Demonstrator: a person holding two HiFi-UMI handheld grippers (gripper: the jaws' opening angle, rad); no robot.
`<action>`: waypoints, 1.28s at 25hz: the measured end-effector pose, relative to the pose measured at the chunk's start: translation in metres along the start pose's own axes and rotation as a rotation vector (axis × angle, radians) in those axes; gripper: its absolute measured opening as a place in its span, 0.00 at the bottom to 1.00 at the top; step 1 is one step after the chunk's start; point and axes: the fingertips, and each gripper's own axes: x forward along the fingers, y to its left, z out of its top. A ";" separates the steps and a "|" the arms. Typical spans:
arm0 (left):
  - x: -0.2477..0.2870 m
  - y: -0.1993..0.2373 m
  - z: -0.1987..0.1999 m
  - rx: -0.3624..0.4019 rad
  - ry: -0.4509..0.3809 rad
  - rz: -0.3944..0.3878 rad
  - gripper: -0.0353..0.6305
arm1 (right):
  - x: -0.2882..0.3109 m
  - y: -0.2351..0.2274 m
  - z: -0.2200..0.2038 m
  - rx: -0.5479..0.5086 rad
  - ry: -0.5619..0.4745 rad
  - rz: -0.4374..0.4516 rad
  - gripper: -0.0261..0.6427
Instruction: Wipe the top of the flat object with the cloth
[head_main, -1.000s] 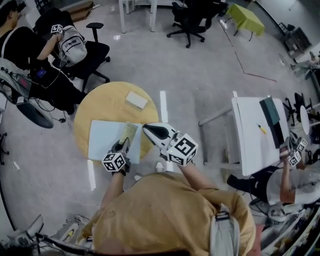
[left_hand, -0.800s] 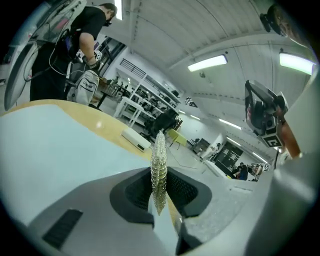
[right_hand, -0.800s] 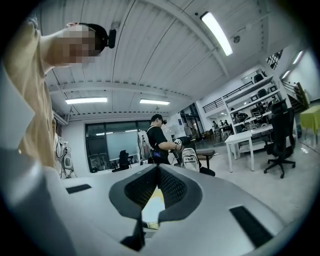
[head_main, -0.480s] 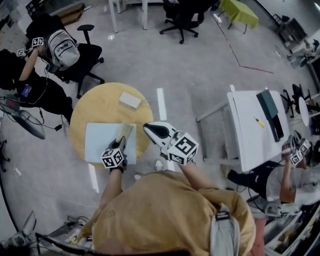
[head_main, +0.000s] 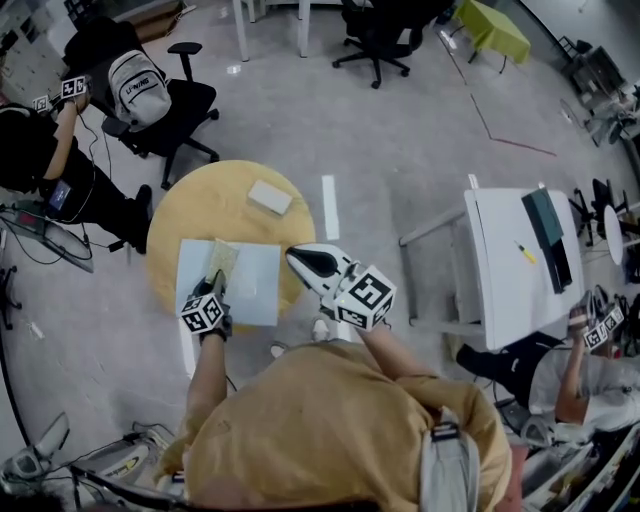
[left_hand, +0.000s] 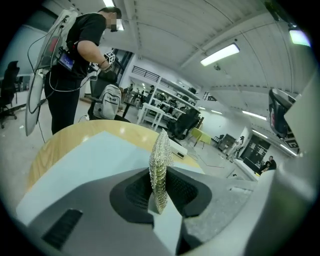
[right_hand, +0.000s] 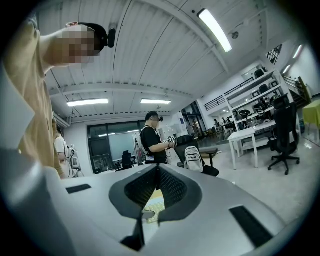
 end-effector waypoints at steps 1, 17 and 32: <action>-0.003 0.009 0.002 -0.006 -0.008 0.011 0.16 | 0.002 0.002 -0.001 -0.001 -0.001 0.003 0.04; -0.026 0.134 0.047 0.002 -0.036 0.198 0.16 | 0.019 0.014 -0.011 0.000 0.021 -0.012 0.04; -0.091 0.178 0.063 -0.127 -0.189 0.371 0.16 | 0.036 0.035 -0.013 0.005 0.046 0.056 0.04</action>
